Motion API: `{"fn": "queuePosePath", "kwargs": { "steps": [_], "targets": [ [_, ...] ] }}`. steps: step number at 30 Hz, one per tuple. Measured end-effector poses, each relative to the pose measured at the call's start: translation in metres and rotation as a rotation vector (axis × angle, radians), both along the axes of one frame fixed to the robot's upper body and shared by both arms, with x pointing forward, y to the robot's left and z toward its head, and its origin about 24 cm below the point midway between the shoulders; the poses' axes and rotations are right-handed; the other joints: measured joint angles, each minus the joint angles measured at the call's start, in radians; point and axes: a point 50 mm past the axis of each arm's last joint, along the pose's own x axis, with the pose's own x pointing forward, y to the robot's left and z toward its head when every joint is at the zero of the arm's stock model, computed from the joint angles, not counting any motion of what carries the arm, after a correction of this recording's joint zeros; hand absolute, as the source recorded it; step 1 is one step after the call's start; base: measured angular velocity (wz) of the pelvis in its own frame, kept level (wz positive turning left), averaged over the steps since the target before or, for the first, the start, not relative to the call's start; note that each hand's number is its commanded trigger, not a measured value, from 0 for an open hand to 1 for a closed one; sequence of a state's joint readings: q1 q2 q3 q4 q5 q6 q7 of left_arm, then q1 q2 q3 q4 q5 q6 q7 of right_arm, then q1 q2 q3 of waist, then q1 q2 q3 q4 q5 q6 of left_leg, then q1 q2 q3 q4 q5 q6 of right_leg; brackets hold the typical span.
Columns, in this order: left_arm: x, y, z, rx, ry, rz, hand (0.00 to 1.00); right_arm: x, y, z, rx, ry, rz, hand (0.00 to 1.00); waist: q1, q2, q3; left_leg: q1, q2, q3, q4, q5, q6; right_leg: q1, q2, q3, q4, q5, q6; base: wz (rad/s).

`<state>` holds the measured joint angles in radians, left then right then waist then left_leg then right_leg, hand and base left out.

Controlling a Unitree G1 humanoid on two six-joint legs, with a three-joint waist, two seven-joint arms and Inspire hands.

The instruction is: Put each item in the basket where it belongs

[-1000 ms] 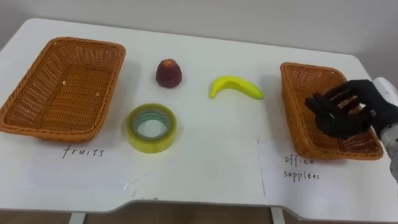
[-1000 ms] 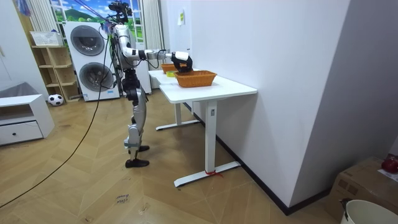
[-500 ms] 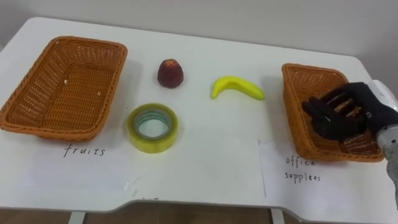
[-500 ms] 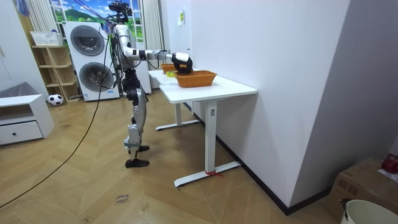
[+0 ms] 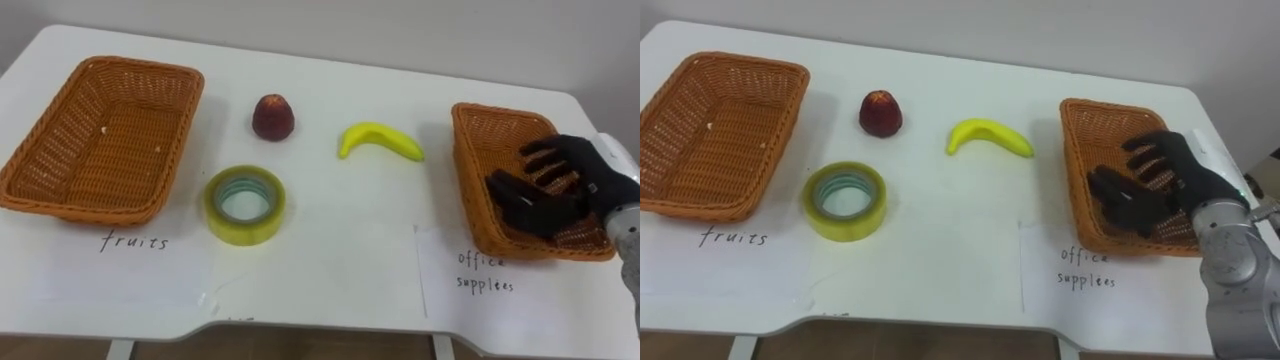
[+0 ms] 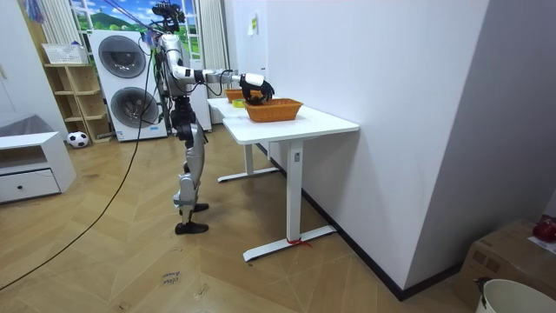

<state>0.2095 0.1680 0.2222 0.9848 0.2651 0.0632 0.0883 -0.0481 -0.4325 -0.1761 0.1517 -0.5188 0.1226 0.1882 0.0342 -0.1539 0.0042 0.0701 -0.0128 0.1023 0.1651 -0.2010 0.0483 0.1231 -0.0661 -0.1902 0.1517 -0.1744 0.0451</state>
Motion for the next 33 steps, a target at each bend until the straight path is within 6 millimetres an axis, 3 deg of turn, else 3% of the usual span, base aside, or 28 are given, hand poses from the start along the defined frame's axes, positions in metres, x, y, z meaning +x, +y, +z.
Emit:
{"fn": "queuePosePath", "kwargs": {
  "steps": [16, 33],
  "targets": [
    [0.0015, -0.0008, 0.0000, 0.006, -0.005, -0.009, 0.00, 0.0001, 0.0002, 0.0001, 0.000, -0.001, 0.001, 0.00, 0.000, 0.007, 0.0028, 0.009, 0.000, 0.001, -0.002, 0.000, 0.000, 0.003, 0.000, 0.002, 0.000, 0.000, 0.000, 0.00],
    [0.0050, -0.0008, 0.0008, 0.010, -0.018, -0.013, 0.00, 0.0027, 0.0021, 0.0065, -0.001, -0.028, 0.009, 0.00, -0.002, 0.010, -0.0023, 0.011, 0.000, 0.003, -0.002, 0.000, 0.000, 0.003, -0.001, 0.003, 0.002, 0.000, 0.000, 0.00]
  ]
}}
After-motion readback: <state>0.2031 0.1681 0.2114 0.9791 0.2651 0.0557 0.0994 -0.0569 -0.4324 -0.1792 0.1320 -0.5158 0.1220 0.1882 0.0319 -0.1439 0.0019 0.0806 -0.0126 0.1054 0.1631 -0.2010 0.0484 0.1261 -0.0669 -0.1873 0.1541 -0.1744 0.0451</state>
